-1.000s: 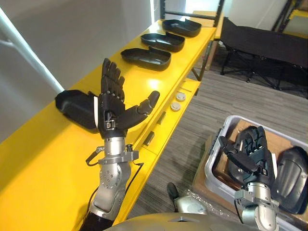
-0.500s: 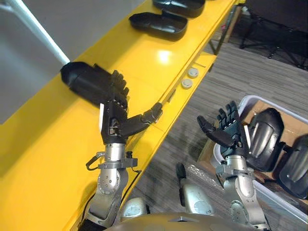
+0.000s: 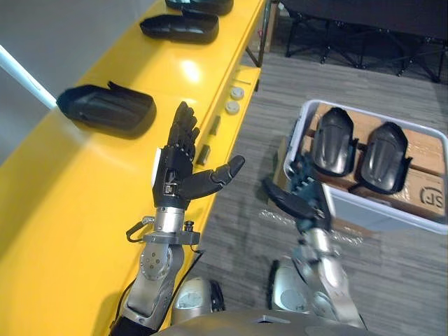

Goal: Walk over and take three plastic housings, then place them on the shelf

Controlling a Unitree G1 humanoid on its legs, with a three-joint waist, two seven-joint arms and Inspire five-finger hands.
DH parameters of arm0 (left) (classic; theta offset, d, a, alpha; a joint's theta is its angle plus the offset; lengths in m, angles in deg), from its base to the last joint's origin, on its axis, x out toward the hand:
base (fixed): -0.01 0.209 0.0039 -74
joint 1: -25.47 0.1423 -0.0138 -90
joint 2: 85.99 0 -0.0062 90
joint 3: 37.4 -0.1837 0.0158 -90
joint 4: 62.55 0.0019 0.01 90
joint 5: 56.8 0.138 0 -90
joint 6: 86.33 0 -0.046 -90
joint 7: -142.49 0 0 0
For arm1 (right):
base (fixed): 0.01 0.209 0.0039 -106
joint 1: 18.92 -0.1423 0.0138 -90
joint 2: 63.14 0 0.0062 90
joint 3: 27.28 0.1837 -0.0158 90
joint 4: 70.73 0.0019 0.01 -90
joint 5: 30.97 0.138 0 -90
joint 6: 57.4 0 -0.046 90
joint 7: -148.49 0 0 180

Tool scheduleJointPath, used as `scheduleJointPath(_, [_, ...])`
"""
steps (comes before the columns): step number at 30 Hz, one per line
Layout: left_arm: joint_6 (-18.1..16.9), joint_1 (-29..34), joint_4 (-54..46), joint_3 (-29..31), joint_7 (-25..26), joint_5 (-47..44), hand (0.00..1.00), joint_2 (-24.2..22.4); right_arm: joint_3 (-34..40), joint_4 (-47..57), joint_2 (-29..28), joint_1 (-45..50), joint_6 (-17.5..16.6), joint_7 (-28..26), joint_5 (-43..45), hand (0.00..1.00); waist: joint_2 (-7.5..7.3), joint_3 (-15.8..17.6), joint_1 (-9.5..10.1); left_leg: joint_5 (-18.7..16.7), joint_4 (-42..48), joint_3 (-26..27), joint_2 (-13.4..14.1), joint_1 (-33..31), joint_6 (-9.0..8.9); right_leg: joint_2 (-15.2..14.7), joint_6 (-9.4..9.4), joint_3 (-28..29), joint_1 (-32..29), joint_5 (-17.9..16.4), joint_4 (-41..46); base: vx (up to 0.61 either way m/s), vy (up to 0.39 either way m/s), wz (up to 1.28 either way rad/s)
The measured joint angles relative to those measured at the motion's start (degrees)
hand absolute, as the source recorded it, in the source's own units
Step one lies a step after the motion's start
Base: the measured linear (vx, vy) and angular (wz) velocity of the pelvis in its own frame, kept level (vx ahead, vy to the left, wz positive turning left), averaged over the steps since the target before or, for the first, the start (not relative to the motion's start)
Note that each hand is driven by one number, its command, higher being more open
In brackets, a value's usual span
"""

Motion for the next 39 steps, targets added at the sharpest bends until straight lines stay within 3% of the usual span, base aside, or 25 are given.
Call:
scheduleJointPath(1, [0.1,0.1,1.3,0.0,-0.4,-2.1,1.00,0.0,-2.0,0.2,-0.5,-1.5,0.7,1.3,-2.3,1.00,-0.53,-0.3,1.38,0.6,1.5,0.0,1.7,-2.5,-1.04,-1.9,0.17,1.1,3.3,0.1,-3.6,-0.23,-0.297,-0.43])
scheduleJointPath(3, [0.9,0.2,2.5,0.4,-0.4,-3.9,1.00,-0.1,-2.7,0.2,-1.1,-2.1,1.7,2.3,-4.5,1.00,-0.91,-0.5,2.26,1.4,3.1,0.0,3.6,-4.6,-2.34,-3.3,0.84,1.2,6.8,0.6,-8.9,-0.22,-0.397,-0.43])
scheduleJointPath(4, [2.0,0.5,3.7,1.1,-0.6,-5.8,1.00,-0.1,-2.5,0.2,-1.1,-1.7,3.9,2.6,-4.4,1.00,-1.32,-0.7,2.87,2.6,4.5,-0.2,6.3,-6.2,-4.53,-3.7,2.27,1.0,9.6,1.5,-16.4,-0.34,-0.697,-0.63])
scheduleJointPath(5, [2.6,1.3,3.7,1.4,-0.8,-7.1,1.00,-0.1,-1.1,0.2,-1.2,0.5,5.0,1.9,-4.1,1.00,-3.43,-1.8,2.58,4.7,4.5,-0.1,7.6,-7.9,-7.06,-3.4,5.50,0.6,10.2,3.9,-23.0,-0.30,-0.669,-0.53])
scheduleJointPath(6, [2.8,1.6,3.8,1.3,-1.2,-8.0,1.00,-0.5,0.0,0.2,-1.1,1.7,5.4,1.3,-4.0,1.00,-4.17,-2.2,2.06,5.8,4.1,-0.6,7.9,-8.5,-8.04,-3.2,10.49,-0.1,10.7,1.4,-24.1,-0.21,-0.473,-0.21])
scheduleJointPath(7, [3.3,2.0,3.8,1.2,-1.3,-8.2,1.00,-1.1,1.2,0.2,-1.0,2.4,5.8,0.6,-4.0,1.00,-4.38,-2.5,1.54,7.1,3.1,-1.1,8.1,-8.7,-9.34,-2.6,15.35,-0.9,11.0,-0.2,-24.8,-0.16,-0.500,-0.06])
scheduleJointPath(8, [4.3,3.1,4.0,1.0,-1.4,-8.2,1.00,-2.9,3.5,0.1,-0.2,4.8,6.3,-0.5,-3.0,1.00,-3.70,-2.9,0.60,10.6,-1.0,-2.2,9.5,-8.2,-11.16,-0.2,17.40,-2.4,11.0,-2.6,-25.8,-0.14,-0.488,-0.12])
scheduleJointPath(9, [5.0,4.3,4.1,-0.2,-1.5,-8.2,1.00,-4.3,5.5,0.1,1.0,6.4,6.7,-0.8,-2.4,1.00,-2.50,-3.5,-0.57,13.6,-5.7,-3.4,10.4,-7.2,-11.42,2.0,17.19,-2.8,10.4,-2.9,-26.3,-0.18,-0.667,-0.30])
scheduleJointPath(10, [5.7,5.5,4.1,-2.0,-2.0,-8.3,1.00,-5.3,7.8,0.1,2.8,8.2,6.8,-0.8,-1.6,1.00,-1.52,-3.9,-1.67,17.3,-11.3,-4.7,10.9,-4.9,-10.34,4.0,16.44,-2.3,9.5,-3.2,-26.3,-0.09,-0.423,-0.33])
scheduleJointPath(12, [6.6,6.6,4.0,-3.9,-4.1,-8.7,1.00,-5.5,10.6,0.2,4.7,10.8,6.7,-0.7,-1.5,1.00,-1.52,-4.0,-2.98,18.7,-13.6,-5.6,10.3,-2.0,-10.71,5.3,14.73,-1.3,9.5,-3.3,-26.4,-0.07,-0.306,-0.44])
scheduleJointPath(14, [6.6,6.8,3.5,-4.1,-7.4,-8.8,1.00,-5.3,12.7,0.3,4.8,12.7,6.5,-0.6,-1.2,1.00,-1.42,-4.6,-3.15,15.5,-11.2,-6.4,6.9,-1.4,-10.54,5.3,12.94,0.1,8.6,-3.2,-26.6,-0.06,-0.105,-0.42])
scheduleJointPath(17, [6.1,7.0,1.9,-4.1,-8.8,-11.0,1.00,-4.9,12.7,0.3,4.6,13.1,6.4,-0.5,-1.6,1.00,-0.47,-5.3,-1.84,8.1,-8.3,-8.1,1.9,-2.2,-8.08,5.2,12.81,2.1,6.9,-1.7,-27.5,-0.07,0.008,-0.33])
scheduleJointPath(18, [5.9,7.0,1.9,-3.8,-9.2,-11.0,1.00,-4.7,12.4,0.3,4.6,12.9,6.3,-0.4,-1.8,1.00,-0.51,-5.9,-0.91,8.1,-9.0,-8.6,1.0,-2.3,-7.99,5.0,12.99,2.9,6.0,-1.0,-27.7,-0.07,0.086,-0.31])
scheduleJointPath(20, [5.9,7.3,2.0,-3.3,-9.7,-12.4,1.00,-3.9,11.1,0.4,4.1,11.9,5.5,0.7,-3.5,1.00,-1.67,-6.9,-0.04,8.8,-10.8,-7.5,-1.0,-2.2,-7.49,3.4,13.57,3.1,5.3,1.3,-29.4,-0.08,0.115,-0.17])
scheduleJointPath(23, [5.9,7.4,2.4,-2.3,-9.8,-12.4,1.00,-2.8,9.4,0.4,3.4,10.0,5.6,1.6,-3.9,1.00,-3.16,-7.3,0.46,9.4,-10.8,-7.0,-1.4,-2.1,-7.56,3.0,13.56,2.6,5.5,4.4,-31.5,-0.05,0.086,-0.12])
scheduleJointPath(24, [6.0,4.0,1.7,0.2,-5.6,-12.3,1.00,-3.0,11.4,0.5,-1.1,10.5,5.6,-0.2,1.5,1.00,-6.57,-9.1,-0.10,10.7,-12.0,-7.9,-1.8,-3.3,-6.78,3.8,10.79,-3.8,7.3,11.2,-38.0,-0.01,0.016,-0.05])
scheduleJointPath(31, [6.0,4.0,1.7,0.7,-5.6,-12.3,1.00,-3.1,11.6,0.5,-1.1,10.5,5.6,-0.3,1.5,1.00,-6.62,-8.8,-0.17,10.5,-11.1,-7.6,-1.3,-3.4,-7.03,4.1,10.33,-3.9,7.4,10.8,-38.4,-0.02,-0.004,-0.03])
scheduleJointPath(39, [6.0,4.8,1.6,7.7,-4.0,-12.1,1.00,-5.4,17.8,-2.8,-0.9,10.0,7.5,-2.4,0.7,1.00,-6.29,-8.7,-0.38,10.6,-12.5,-6.3,-1.2,0.1,-7.17,4.1,10.13,-3.9,9.6,10.5,-38.5,-0.02,-0.004,-0.06])
